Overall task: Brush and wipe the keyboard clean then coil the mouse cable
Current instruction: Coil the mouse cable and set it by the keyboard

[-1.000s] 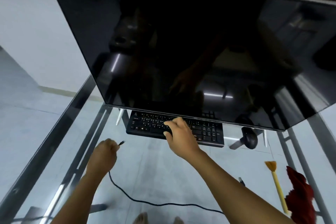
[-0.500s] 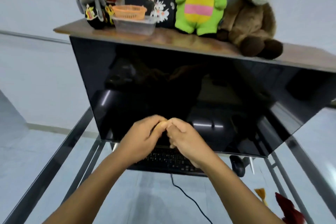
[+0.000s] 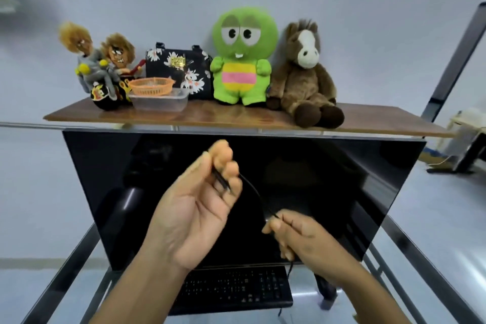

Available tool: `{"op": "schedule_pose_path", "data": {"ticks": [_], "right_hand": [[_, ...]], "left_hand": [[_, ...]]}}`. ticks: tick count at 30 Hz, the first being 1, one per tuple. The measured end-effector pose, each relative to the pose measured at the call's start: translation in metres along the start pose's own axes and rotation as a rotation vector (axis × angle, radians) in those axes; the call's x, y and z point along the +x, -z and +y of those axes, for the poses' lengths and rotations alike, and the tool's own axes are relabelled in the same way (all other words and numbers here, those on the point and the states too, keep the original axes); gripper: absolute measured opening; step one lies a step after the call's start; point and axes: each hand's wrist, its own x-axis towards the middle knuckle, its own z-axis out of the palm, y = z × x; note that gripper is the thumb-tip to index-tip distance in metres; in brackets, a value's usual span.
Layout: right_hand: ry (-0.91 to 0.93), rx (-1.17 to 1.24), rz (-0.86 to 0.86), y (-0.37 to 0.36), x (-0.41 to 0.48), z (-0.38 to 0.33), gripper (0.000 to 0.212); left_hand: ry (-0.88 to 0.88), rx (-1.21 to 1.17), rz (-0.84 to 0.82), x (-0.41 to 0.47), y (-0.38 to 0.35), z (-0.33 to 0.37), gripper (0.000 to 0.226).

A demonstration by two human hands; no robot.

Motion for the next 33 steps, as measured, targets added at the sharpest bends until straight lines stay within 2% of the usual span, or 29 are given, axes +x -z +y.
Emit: {"op": "schedule_pose_path", "data": {"ticks": [2, 3, 5, 7, 9, 10, 11, 12, 15, 17, 20, 22, 23, 25, 27, 28, 29, 30, 31, 33], "right_hand": [[-0.035, -0.057, -0.028, 0.001, -0.005, 0.006, 0.026], [-0.038, -0.089, -0.044, 0.001, -0.006, 0.008, 0.027], [-0.004, -0.156, -0.079, -0.001, -0.009, 0.003, 0.027], [0.083, -0.255, -0.077, -0.004, -0.009, -0.013, 0.024], [0.204, -0.328, -0.009, -0.003, -0.005, -0.039, 0.023], [0.286, -0.349, 0.045, -0.001, -0.003, -0.054, 0.021], [0.369, -0.367, 0.099, 0.001, 0.000, -0.069, 0.018], [0.436, -0.379, 0.146, 0.006, 0.003, -0.082, 0.015], [0.503, -0.316, 0.188, 0.020, 0.012, -0.109, 0.006], [0.485, -0.229, 0.171, 0.026, 0.019, -0.115, 0.006], [0.452, -0.153, 0.188, 0.017, 0.027, -0.103, 0.022], [0.412, -0.154, 0.171, 0.004, 0.027, -0.084, 0.028], [0.388, -0.182, 0.145, -0.001, 0.025, -0.076, 0.029], [0.329, -0.284, 0.058, -0.010, 0.020, -0.064, 0.028], [0.309, -0.406, -0.017, -0.013, 0.015, -0.062, 0.028], [0.349, -0.472, -0.023, -0.014, 0.012, -0.067, 0.027], [0.420, -0.527, -0.009, -0.012, 0.012, -0.073, 0.026], [0.505, -0.565, 0.018, -0.009, 0.012, -0.081, 0.023], [0.583, -0.595, 0.059, -0.004, 0.012, -0.090, 0.019], [0.674, -0.630, 0.150, 0.012, 0.015, -0.106, 0.012]], "left_hand": [[-0.180, 0.028, 0.041, 0.015, -0.006, 0.006, 0.023], [-0.277, 0.134, 0.060, 0.023, -0.007, 0.008, 0.021], [-0.485, 0.608, 0.106, 0.034, -0.002, 0.012, 0.020], [-0.640, 1.259, 0.063, 0.040, 0.010, 0.013, 0.023], [-0.636, 1.766, -0.071, 0.036, 0.023, 0.009, 0.021], [-0.601, 1.867, -0.122, 0.030, 0.028, 0.006, 0.019], [-0.544, 1.860, -0.153, 0.023, 0.033, 0.003, 0.018], [-0.459, 1.753, -0.174, 0.014, 0.035, -0.001, 0.024], [-0.124, 1.173, -0.224, -0.013, 0.028, -0.002, 0.044], [0.013, 0.816, -0.301, -0.027, 0.016, 0.002, 0.046], [0.012, 0.288, -0.380, -0.034, -0.010, 0.011, 0.038], [-0.175, 0.123, -0.272, -0.024, -0.026, 0.019, 0.040], [-0.319, 0.130, -0.181, -0.014, -0.032, 0.024, 0.037], [-0.608, 0.341, -0.038, 0.009, -0.039, 0.036, 0.029], [-0.843, 0.863, 0.086, 0.034, -0.028, 0.042, 0.032], [-0.875, 1.214, 0.102, 0.040, -0.019, 0.041, 0.034], [-0.817, 1.519, 0.067, 0.045, -0.009, 0.038, 0.033], [-0.682, 1.726, 0.017, 0.045, -0.001, 0.033, 0.032], [-0.539, 1.800, -0.017, 0.041, 0.005, 0.027, 0.033], [-0.350, 1.651, -0.033, 0.022, 0.008, 0.010, 0.040]]}}
